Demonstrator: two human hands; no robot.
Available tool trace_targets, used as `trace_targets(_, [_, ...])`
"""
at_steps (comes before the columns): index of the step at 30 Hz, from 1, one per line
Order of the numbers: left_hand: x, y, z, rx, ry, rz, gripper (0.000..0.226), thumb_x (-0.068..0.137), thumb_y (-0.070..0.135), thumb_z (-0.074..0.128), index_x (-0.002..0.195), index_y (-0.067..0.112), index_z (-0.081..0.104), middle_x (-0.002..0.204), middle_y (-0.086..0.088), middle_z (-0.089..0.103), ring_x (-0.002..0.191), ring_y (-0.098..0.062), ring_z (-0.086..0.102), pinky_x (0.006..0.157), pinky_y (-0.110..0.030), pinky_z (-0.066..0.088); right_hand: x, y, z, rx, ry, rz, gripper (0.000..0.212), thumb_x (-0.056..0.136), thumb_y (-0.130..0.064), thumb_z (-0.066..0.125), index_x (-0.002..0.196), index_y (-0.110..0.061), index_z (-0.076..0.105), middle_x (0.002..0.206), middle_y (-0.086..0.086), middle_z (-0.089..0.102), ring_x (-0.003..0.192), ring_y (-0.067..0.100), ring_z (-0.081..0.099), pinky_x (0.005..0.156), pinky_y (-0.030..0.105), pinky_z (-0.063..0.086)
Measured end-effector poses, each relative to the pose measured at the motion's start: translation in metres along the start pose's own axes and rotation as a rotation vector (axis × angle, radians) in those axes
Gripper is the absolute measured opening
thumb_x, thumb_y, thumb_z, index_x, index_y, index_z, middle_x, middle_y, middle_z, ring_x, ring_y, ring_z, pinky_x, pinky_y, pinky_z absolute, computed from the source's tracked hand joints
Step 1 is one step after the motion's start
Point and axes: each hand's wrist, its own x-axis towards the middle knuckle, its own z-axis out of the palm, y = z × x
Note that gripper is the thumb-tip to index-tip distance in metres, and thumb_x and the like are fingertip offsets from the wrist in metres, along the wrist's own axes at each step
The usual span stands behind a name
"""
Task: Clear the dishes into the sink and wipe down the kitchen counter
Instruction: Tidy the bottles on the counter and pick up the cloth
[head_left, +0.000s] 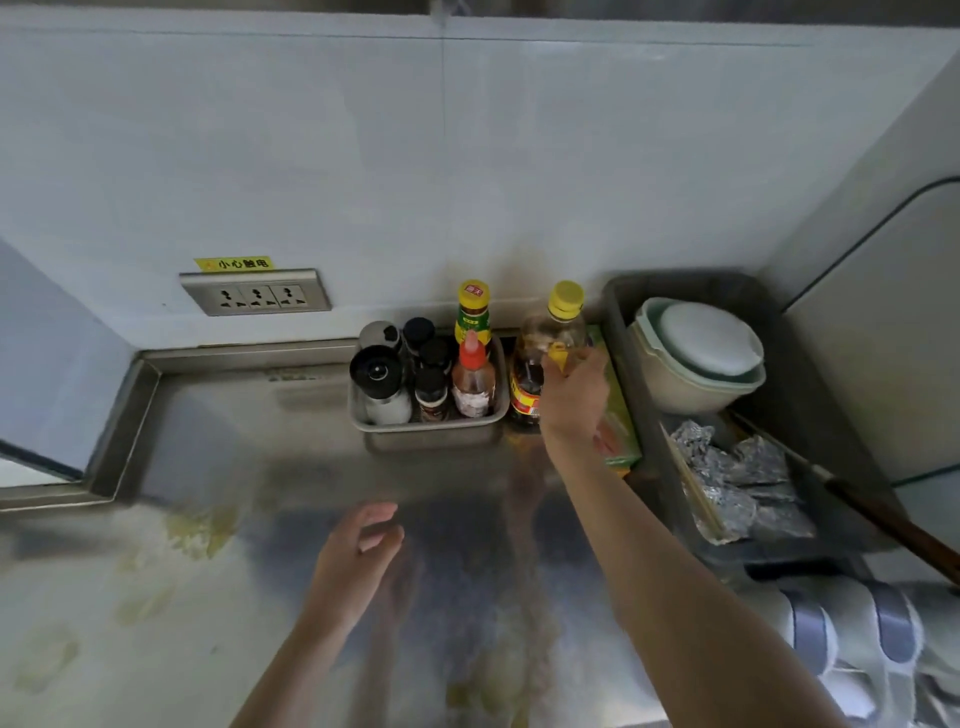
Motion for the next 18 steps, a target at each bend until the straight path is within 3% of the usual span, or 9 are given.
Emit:
trace_targets(9, [0.000, 0.000, 0.010, 0.022, -0.041, 0.028, 0.018, 0.082, 0.011, 0.064, 0.093, 0.024, 0.058, 0.098, 0.009, 0.061, 0.088, -0.004, 0.058, 0.072, -0.012, 0.040, 0.020, 0.004, 0.001, -0.117, -0.030, -0.134, 0.019, 0.095, -0.016, 0.049, 0.103, 0.000, 0.058, 0.099, 0.016, 0.065, 0.092, 0.028, 0.060, 0.066, 0.026, 0.034])
trace_targets(14, [0.028, 0.010, 0.013, 0.052, 0.028, -0.005, 0.029, 0.077, 0.016, 0.066, 0.103, 0.018, 0.055, 0.100, 0.000, 0.061, 0.084, -0.019, 0.060, 0.076, -0.029, 0.044, 0.036, 0.014, 0.001, -0.169, -0.114, -0.266, 0.019, 0.096, -0.016, 0.049, 0.099, 0.002, 0.055, 0.091, 0.020, 0.064, 0.084, 0.034, 0.061, 0.064, 0.033, 0.041])
trace_targets(18, [0.076, 0.029, 0.018, -0.285, 0.206, -0.215, 0.043, 0.084, 0.015, 0.063, 0.120, 0.018, 0.041, 0.102, -0.013, 0.056, 0.077, -0.026, 0.059, 0.062, -0.028, 0.049, 0.043, 0.023, 0.002, -0.236, -0.135, -0.320, 0.021, 0.095, -0.018, 0.049, 0.103, 0.001, 0.054, 0.092, 0.021, 0.065, 0.085, 0.035, 0.062, 0.064, 0.034, 0.042])
